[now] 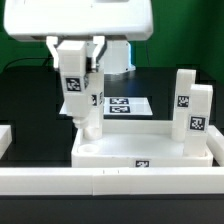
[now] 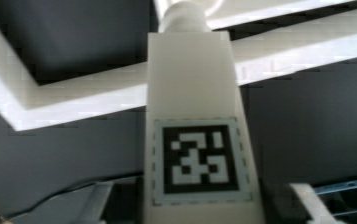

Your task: Assemble desk

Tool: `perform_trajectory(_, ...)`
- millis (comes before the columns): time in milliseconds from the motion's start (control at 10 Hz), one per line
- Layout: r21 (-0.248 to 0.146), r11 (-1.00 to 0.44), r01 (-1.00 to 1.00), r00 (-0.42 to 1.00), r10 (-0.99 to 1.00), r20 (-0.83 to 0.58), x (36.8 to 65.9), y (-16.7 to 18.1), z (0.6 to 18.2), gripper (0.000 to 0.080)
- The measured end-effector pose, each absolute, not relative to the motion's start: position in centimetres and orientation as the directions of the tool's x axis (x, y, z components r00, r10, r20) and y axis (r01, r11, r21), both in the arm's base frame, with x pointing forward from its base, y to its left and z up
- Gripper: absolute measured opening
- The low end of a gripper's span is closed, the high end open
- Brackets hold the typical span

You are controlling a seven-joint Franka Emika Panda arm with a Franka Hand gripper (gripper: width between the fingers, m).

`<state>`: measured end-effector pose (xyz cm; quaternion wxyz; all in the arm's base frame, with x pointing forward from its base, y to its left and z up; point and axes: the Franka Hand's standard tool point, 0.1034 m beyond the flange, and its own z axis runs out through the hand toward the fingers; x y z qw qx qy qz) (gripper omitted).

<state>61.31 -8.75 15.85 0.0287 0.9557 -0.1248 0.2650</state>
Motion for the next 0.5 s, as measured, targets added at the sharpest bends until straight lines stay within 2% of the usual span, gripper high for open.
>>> perform_trajectory(100,0.033,-0.964,-0.265,0.788,-0.197,0.584,61.1,-9.6,15.9,0.0285)
perform_trajectory(500,0.037,-0.965,-0.261,0.795,-0.193,0.575,60.7,-8.7,14.6,0.0285)
